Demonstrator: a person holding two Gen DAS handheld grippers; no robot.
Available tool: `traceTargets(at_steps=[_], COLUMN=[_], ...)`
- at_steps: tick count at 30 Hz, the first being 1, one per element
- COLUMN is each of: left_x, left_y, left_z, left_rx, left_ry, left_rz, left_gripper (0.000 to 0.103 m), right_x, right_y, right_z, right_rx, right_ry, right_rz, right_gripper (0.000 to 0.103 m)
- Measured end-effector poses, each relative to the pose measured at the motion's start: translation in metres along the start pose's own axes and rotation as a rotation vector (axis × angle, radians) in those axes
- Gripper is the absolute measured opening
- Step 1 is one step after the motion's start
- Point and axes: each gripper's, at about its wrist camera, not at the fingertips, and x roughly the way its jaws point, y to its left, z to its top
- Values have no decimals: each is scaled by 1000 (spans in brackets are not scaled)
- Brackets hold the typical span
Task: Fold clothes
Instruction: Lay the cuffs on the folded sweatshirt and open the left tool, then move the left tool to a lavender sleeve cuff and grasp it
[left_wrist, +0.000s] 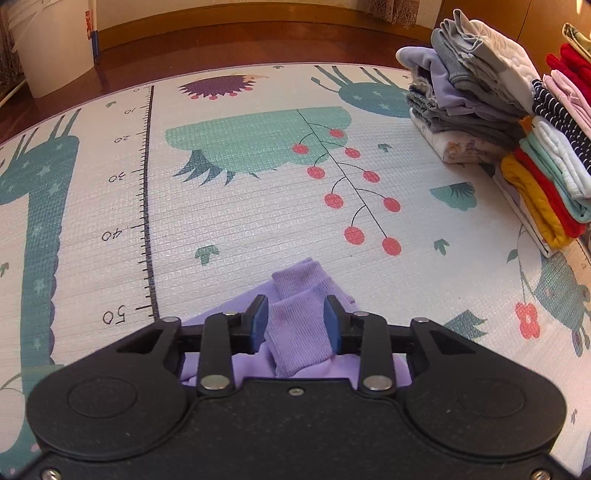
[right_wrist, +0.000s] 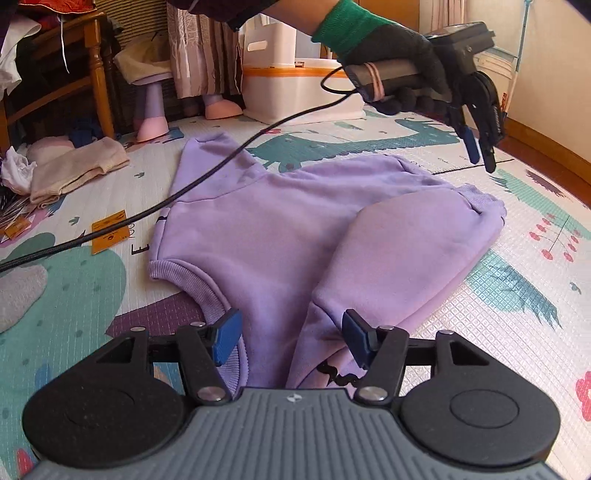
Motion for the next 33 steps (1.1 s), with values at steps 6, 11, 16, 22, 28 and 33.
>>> traceTargets(at_steps=[6, 11, 16, 22, 28, 33], left_x=[-106, -158, -187, -207, -216, -222], left_y=[35, 65, 91, 118, 148, 166], left_z=[-97, -210, -308, -369, -393, -411], left_rx=[-139, -469, -786, -966, -1052, -1159], left_ry=[-22, -55, -90, -128, -209, -291], left_rz=[0, 46, 107, 152, 179, 194], left_gripper=[57, 57, 57, 57, 57, 57], right_x=[-5, 23, 18, 2, 11, 19], right_y=[5, -4, 6, -4, -30, -49], right_z=[1, -3, -3, 21, 47, 78], right_rx=[-46, 29, -17, 37, 179, 292], right_ry=[-24, 80, 95, 67, 186, 285], right_rz=[-15, 51, 43, 37, 119, 185], right_gripper=[60, 66, 66, 62, 60, 61])
